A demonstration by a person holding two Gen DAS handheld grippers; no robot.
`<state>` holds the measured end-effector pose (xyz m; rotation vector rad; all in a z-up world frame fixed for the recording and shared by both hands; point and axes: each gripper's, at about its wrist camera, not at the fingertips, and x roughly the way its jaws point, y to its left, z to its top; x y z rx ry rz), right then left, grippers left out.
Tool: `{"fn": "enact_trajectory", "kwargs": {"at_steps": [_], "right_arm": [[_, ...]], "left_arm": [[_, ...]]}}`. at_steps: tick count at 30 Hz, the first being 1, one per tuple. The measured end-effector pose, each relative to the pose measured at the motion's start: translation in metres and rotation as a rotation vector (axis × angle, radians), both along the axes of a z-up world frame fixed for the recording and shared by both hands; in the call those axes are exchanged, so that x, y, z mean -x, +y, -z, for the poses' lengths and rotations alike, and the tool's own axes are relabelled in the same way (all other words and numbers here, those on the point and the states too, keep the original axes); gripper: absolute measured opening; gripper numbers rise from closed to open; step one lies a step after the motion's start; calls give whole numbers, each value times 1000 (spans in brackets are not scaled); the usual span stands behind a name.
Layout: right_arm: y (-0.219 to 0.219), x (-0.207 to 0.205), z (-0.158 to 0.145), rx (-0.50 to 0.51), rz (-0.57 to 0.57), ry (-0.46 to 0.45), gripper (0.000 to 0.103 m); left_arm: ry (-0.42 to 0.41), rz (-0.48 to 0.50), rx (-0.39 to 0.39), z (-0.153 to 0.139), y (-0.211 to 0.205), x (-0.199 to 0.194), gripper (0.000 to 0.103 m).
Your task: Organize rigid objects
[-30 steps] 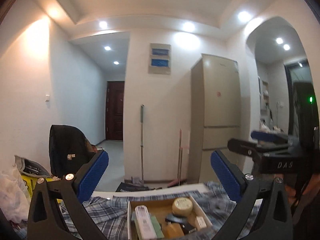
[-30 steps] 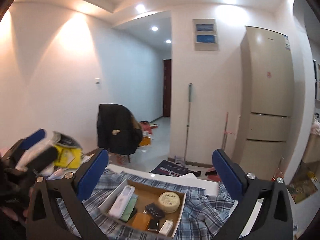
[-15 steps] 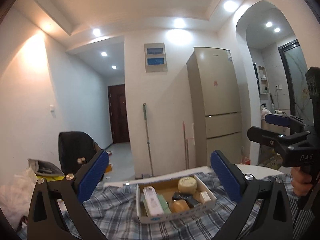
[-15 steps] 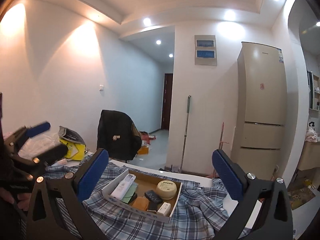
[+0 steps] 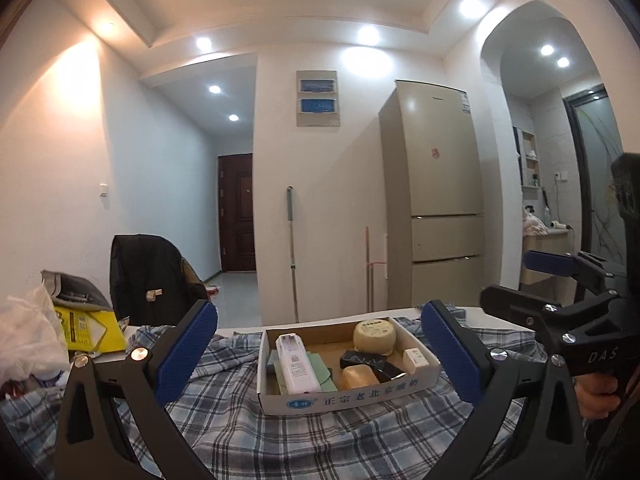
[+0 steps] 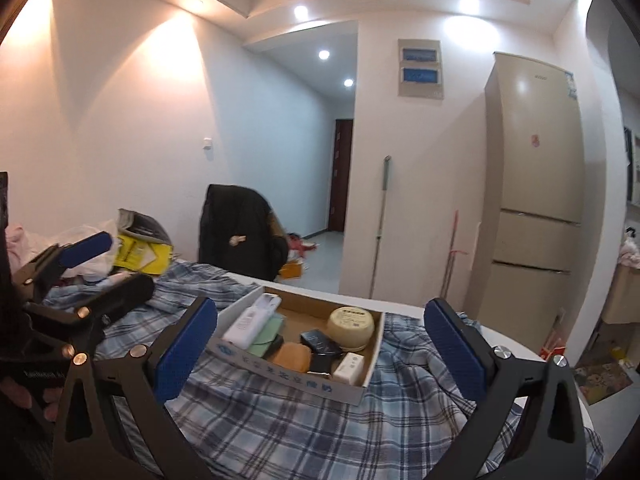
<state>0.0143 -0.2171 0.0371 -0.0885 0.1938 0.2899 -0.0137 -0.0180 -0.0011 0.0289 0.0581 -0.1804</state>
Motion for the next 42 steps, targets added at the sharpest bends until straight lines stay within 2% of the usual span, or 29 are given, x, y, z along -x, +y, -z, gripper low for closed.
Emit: {"fn": "enact_trajectory", "kwargs": {"at_steps": [2, 5, 10, 13, 17, 25, 42], "right_arm": [[-2, 2, 7, 2, 38, -33, 103], [5, 12, 17, 84, 185, -119, 103], [2, 5, 19, 71, 155, -72, 103], [-5, -1, 21, 40, 163, -30, 103], [-8, -3, 22, 32, 167, -15, 103], [0, 7, 20, 64, 167, -67, 103], [-5, 12, 16, 50, 170, -87, 103]], "left_arm": [[13, -14, 7, 4, 2, -4, 103], [23, -38, 34, 6, 8, -5, 103], [2, -36, 33, 7, 8, -1, 103], [-2, -111, 4, 7, 4, 0, 103], [5, -104, 21, 7, 8, -2, 103], [26, -118, 37, 11, 14, -6, 103], [0, -99, 18, 9, 13, -1, 103]]}}
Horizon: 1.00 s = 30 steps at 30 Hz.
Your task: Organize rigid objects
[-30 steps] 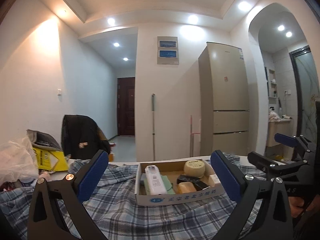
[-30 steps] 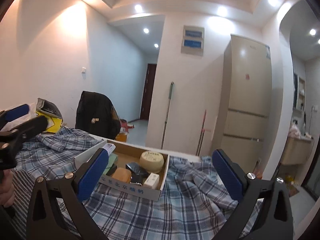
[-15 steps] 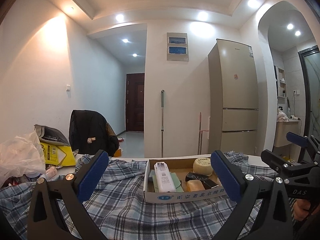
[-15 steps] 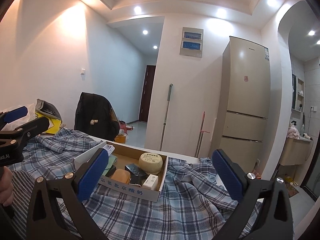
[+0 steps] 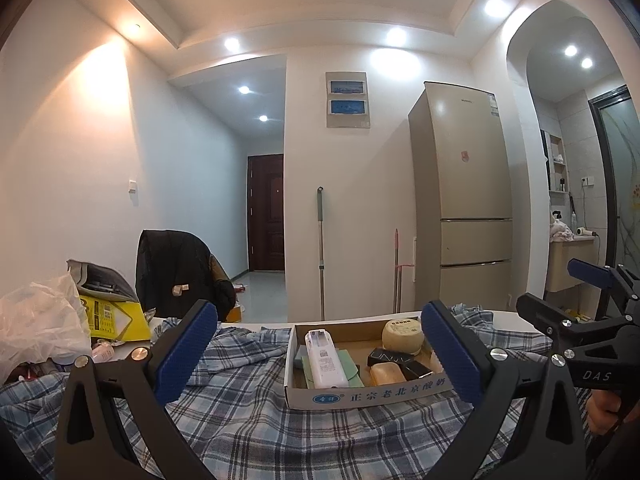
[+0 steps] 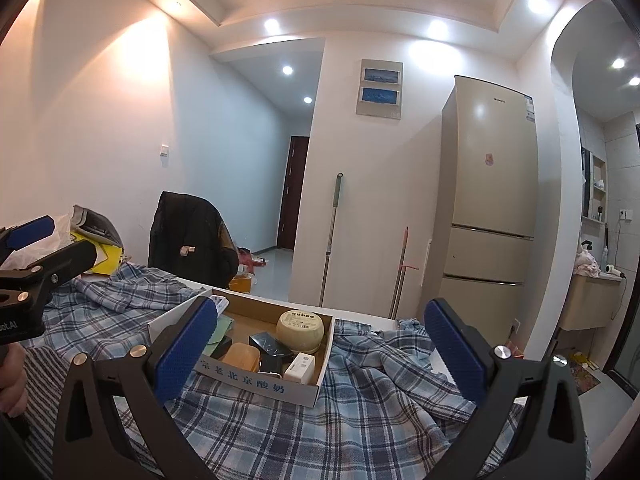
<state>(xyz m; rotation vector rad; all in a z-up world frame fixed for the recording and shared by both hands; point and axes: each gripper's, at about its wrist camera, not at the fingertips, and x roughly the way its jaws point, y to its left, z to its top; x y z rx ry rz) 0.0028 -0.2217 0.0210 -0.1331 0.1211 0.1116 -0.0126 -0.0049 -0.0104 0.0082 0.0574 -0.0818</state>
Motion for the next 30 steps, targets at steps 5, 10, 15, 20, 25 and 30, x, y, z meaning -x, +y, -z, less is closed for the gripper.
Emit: {"fn": "enact_trajectory", "kwargs": {"at_steps": [5, 10, 15, 20, 25, 30], "right_arm": [[1, 0, 0, 1, -5, -1, 103], [1, 0, 0, 2, -5, -1, 103], [2, 1, 0, 4, -8, -8, 103], [2, -1, 1, 6, -12, -4, 103], [1, -5, 2, -5, -14, 19, 103], [-1, -6, 2, -11, -12, 22, 103]], "left_arm": [[14, 4, 5, -1, 0, -2, 103], [11, 7, 6, -1, 0, -3, 103], [8, 14, -7, 1, -3, -3, 103], [9, 14, -5, 2, -3, -3, 103], [9, 15, -8, 2, -4, -4, 103], [11, 15, -8, 2, -4, -4, 103]]}}
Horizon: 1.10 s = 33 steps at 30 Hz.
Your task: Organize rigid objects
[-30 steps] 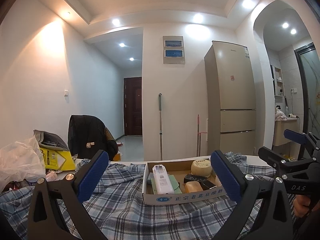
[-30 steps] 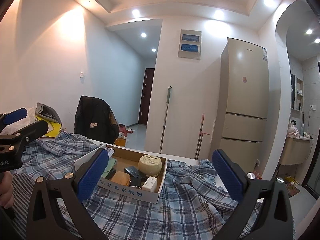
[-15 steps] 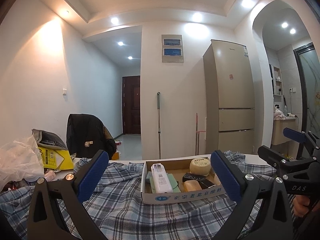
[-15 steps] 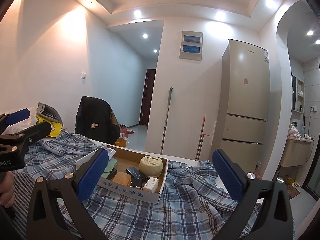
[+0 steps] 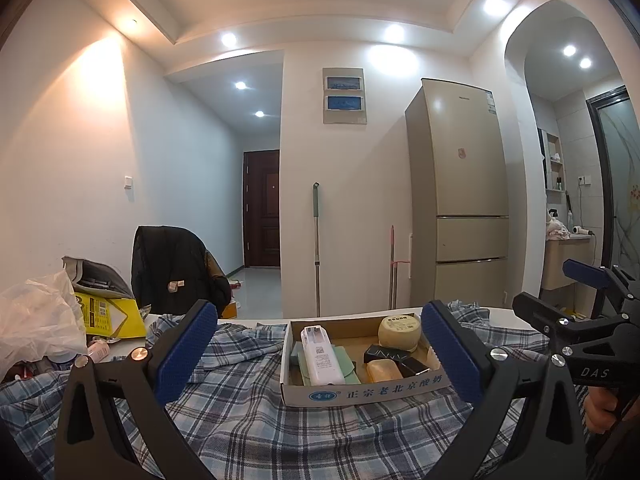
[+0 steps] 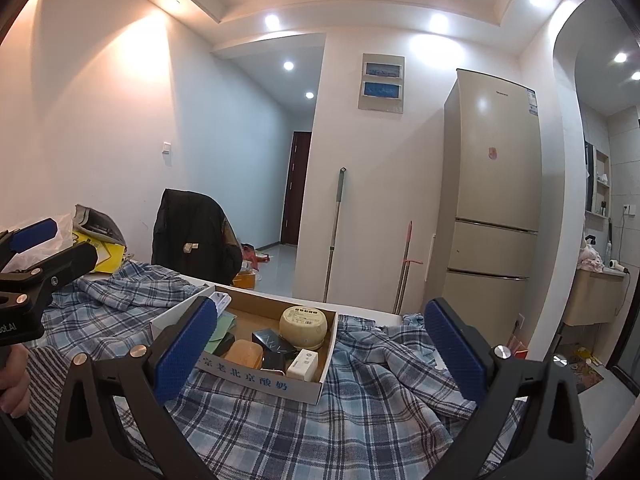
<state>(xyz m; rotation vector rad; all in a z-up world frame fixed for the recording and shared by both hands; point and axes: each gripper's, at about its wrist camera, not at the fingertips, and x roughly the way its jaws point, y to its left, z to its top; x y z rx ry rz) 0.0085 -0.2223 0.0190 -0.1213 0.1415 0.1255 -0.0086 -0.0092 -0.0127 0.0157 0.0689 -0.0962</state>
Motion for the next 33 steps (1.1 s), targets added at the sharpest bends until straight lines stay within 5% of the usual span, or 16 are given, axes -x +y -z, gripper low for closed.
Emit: {"fn": "enact_trajectory", "kwargs": {"at_steps": [33], "right_arm": [[0, -2, 2, 9, -3, -3, 103]], "left_arm": [[4, 14, -2, 5, -4, 0, 103]]}}
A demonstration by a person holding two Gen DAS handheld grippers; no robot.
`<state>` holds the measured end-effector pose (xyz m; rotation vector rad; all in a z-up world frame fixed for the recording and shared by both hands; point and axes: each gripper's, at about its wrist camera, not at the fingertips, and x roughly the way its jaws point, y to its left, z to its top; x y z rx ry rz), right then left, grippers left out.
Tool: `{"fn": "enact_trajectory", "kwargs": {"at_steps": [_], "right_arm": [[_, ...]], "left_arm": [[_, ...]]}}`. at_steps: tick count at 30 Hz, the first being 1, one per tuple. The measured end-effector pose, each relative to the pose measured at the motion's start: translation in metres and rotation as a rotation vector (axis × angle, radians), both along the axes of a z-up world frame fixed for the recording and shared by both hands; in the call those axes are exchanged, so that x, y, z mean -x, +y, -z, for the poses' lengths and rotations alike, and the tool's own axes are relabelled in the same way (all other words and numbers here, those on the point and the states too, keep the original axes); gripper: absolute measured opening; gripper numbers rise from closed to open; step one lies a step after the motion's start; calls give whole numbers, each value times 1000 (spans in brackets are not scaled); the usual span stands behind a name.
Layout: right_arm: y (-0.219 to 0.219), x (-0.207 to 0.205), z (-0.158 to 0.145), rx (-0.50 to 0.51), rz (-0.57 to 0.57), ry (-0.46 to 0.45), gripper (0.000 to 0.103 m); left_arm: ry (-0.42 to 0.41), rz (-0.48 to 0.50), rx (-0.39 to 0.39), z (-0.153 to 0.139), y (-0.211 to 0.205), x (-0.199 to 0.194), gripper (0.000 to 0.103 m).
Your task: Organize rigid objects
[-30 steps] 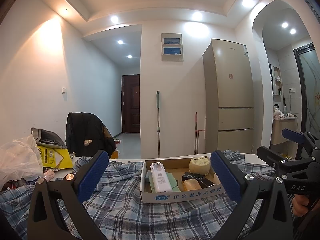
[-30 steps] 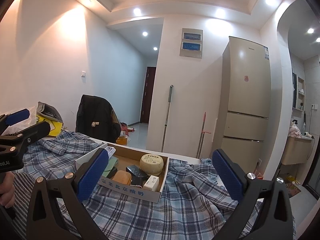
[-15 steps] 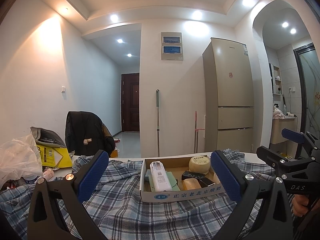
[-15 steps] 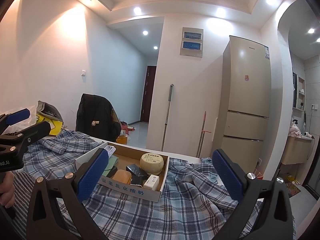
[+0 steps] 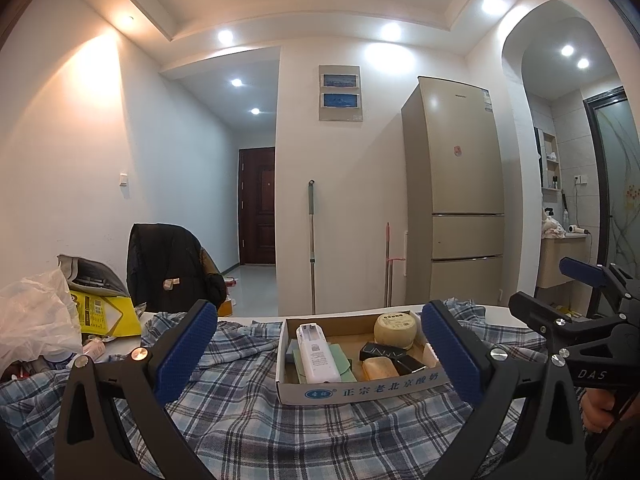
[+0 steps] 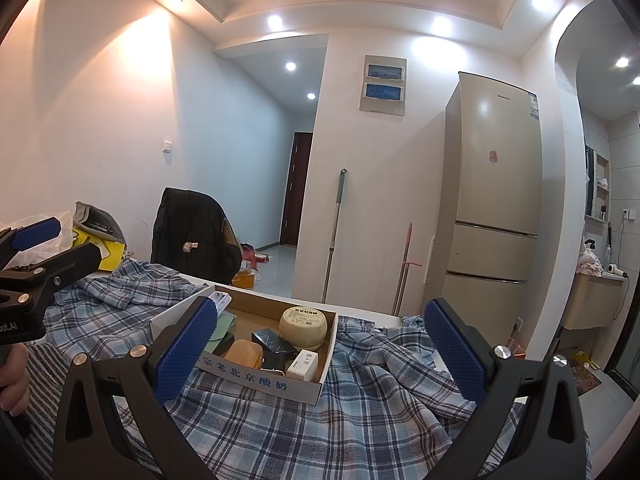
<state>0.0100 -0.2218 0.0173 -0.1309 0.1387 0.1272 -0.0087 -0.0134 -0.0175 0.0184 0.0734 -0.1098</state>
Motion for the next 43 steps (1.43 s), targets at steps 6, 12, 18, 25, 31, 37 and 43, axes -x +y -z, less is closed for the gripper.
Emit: {"fn": "enact_trajectory", "kwargs": {"at_steps": [6, 12, 18, 25, 31, 37, 43], "right_arm": [[-2, 1, 0, -1, 0, 1, 103], [-3, 1, 0, -1, -2, 6, 103], [-4, 0, 0, 0, -2, 6, 103], [-3, 0, 0, -1, -2, 8, 103], [-3, 0, 0, -1, -6, 6, 103], [-3, 0, 0, -3, -6, 7, 103], [-3, 0, 0, -2, -6, 6, 103]], "left_arm": [[2, 0, 1, 0, -1, 0, 103], [0, 0, 0, 1, -2, 1, 103], [3, 0, 0, 0, -2, 1, 103], [11, -1, 5, 2, -2, 0, 103], [12, -2, 5, 2, -2, 0, 103], [11, -2, 5, 1, -2, 0, 103], [14, -2, 6, 1, -2, 0, 103]]}}
